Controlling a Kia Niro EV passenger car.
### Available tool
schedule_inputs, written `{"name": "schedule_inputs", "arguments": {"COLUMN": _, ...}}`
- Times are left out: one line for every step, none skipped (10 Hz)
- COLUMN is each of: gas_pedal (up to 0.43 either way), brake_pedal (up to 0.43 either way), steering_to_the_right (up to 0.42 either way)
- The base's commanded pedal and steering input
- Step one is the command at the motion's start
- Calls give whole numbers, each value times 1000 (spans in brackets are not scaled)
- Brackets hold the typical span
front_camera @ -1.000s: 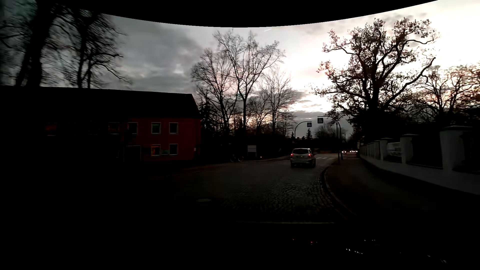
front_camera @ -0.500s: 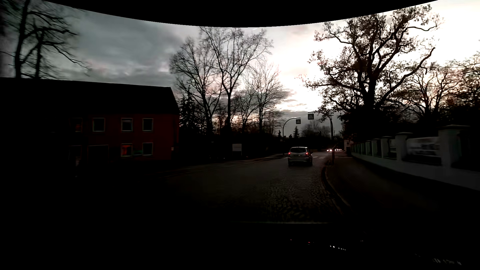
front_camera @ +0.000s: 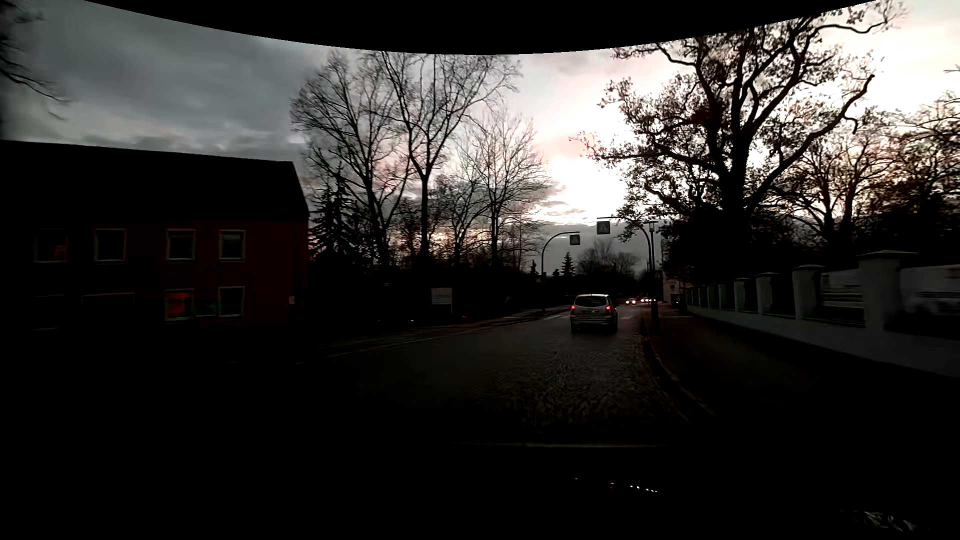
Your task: Follow the waypoints while adhering to traffic rules and regulations
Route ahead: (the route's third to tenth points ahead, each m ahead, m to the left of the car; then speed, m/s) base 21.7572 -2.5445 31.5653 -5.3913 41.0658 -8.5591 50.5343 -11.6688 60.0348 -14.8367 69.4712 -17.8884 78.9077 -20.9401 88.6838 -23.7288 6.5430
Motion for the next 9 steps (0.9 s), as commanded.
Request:
{"name": "schedule_inputs", "arguments": {"gas_pedal": 59, "brake_pedal": 0, "steering_to_the_right": 84}}
{"name": "schedule_inputs", "arguments": {"gas_pedal": 59, "brake_pedal": 0, "steering_to_the_right": 84}}
{"name": "schedule_inputs", "arguments": {"gas_pedal": 59, "brake_pedal": 0, "steering_to_the_right": 88}}
{"name": "schedule_inputs", "arguments": {"gas_pedal": 59, "brake_pedal": 0, "steering_to_the_right": 90}}
{"name": "schedule_inputs", "arguments": {"gas_pedal": 47, "brake_pedal": 0, "steering_to_the_right": 87}}
{"name": "schedule_inputs", "arguments": {"gas_pedal": 47, "brake_pedal": 0, "steering_to_the_right": 85}}
{"name": "schedule_inputs", "arguments": {"gas_pedal": 47, "brake_pedal": 0, "steering_to_the_right": 88}}
{"name": "schedule_inputs", "arguments": {"gas_pedal": 47, "brake_pedal": 0, "steering_to_the_right": 91}}
{"name": "schedule_inputs", "arguments": {"gas_pedal": 39, "brake_pedal": 0, "steering_to_the_right": 90}}
